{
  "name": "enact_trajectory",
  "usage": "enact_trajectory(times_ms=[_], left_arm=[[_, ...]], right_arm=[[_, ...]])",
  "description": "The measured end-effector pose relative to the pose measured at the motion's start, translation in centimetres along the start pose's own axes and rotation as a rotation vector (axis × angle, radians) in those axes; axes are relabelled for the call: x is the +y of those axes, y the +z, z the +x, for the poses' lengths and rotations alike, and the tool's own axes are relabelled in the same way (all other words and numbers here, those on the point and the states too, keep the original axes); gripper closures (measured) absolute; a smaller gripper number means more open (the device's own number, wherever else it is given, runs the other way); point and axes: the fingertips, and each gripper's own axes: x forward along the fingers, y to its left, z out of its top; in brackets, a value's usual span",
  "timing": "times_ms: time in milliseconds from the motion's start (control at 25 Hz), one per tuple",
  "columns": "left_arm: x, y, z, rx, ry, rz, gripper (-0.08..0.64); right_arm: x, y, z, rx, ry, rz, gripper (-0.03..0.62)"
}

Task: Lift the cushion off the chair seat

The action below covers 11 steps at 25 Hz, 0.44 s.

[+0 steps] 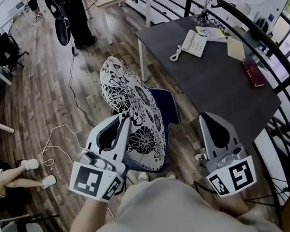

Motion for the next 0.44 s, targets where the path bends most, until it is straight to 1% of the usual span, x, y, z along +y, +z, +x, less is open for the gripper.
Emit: enact_trajectory(times_ms=[440], left_arm=[[-0.6, -0.3, 0.3, 0.006, -0.014, 0.007, 0.528]], right_arm=[[0.3, -1.2, 0.2, 0.016, 0.019, -0.006, 0.589]])
